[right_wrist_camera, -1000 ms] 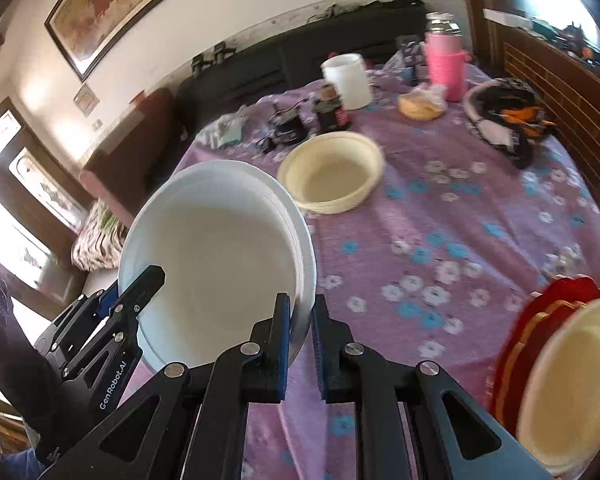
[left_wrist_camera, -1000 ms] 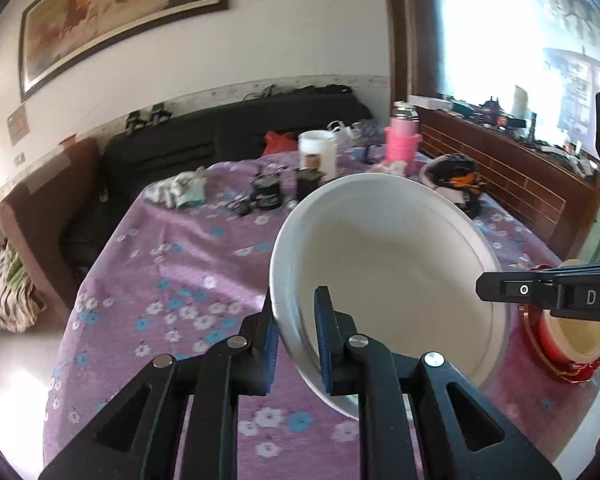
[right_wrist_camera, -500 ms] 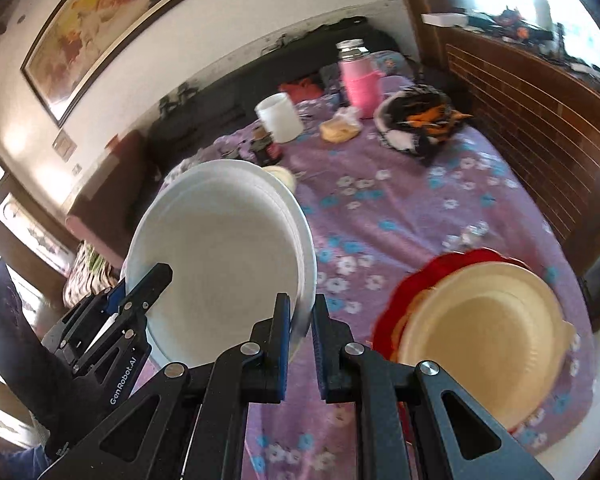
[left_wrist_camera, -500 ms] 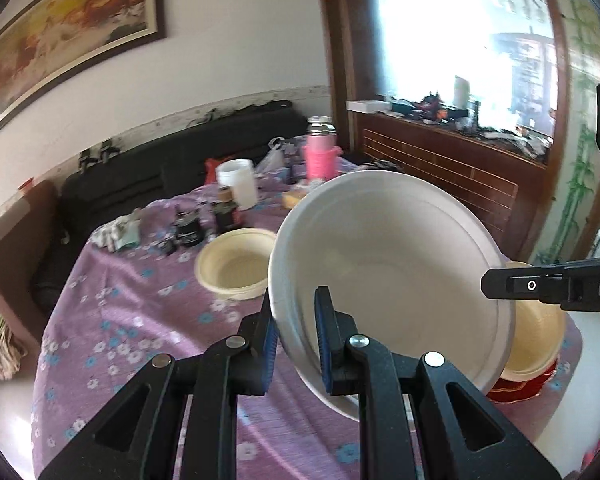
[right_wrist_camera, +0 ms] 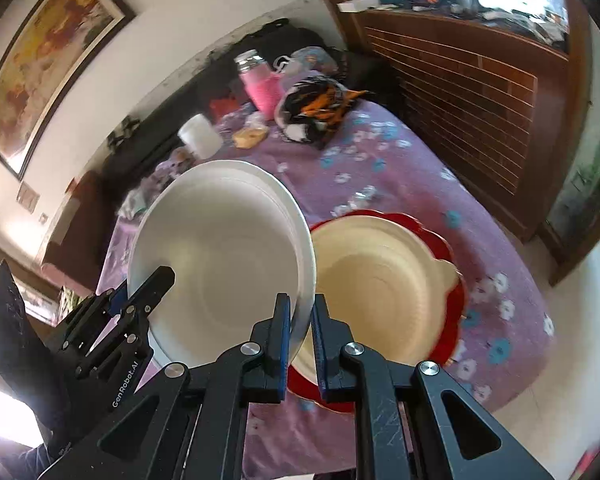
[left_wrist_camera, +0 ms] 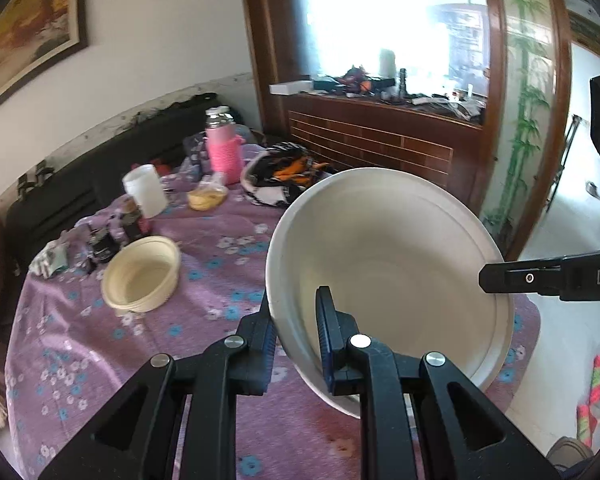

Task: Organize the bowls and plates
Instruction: 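Lift the white bowl with both grippers and carry it over the stack, then lower the white bowl onto the cream bowl with both grippers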

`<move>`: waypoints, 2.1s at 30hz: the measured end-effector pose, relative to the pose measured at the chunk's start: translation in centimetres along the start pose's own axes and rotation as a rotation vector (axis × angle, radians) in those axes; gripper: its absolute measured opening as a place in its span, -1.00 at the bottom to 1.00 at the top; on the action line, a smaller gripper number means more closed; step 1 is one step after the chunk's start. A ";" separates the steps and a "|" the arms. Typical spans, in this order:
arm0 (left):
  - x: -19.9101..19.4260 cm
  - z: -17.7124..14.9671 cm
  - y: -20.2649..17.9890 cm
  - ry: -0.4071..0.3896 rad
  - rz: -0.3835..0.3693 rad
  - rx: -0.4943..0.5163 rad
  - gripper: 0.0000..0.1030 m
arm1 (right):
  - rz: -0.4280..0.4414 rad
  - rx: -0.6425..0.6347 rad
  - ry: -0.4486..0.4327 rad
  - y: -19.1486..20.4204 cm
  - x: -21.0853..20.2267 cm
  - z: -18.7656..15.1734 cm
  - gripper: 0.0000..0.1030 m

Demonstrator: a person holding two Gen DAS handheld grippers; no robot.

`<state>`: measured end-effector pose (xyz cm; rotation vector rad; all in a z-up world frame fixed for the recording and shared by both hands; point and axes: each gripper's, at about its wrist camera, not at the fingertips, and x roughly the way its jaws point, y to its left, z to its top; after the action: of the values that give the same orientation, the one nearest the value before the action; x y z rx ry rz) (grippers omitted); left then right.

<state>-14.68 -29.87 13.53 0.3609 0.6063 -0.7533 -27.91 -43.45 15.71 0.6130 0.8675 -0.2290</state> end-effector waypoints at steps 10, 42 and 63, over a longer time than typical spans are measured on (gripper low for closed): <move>2.4 -0.4 -3.4 0.083 -0.075 0.041 -0.67 | -0.035 0.117 0.039 -4.4 -0.4 -1.2 -0.77; 5.8 -0.3 -6.1 0.211 -0.124 0.039 -0.61 | -0.048 0.195 0.120 -8.8 0.7 -1.1 -0.77; 6.3 -0.4 -5.4 0.220 -0.101 0.022 -0.61 | -0.045 0.171 0.150 -8.7 1.9 -0.8 -0.76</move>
<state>-15.16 -36.71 8.73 0.4394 0.8284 -0.8238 -30.89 -49.88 10.29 0.7777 1.0143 -0.3029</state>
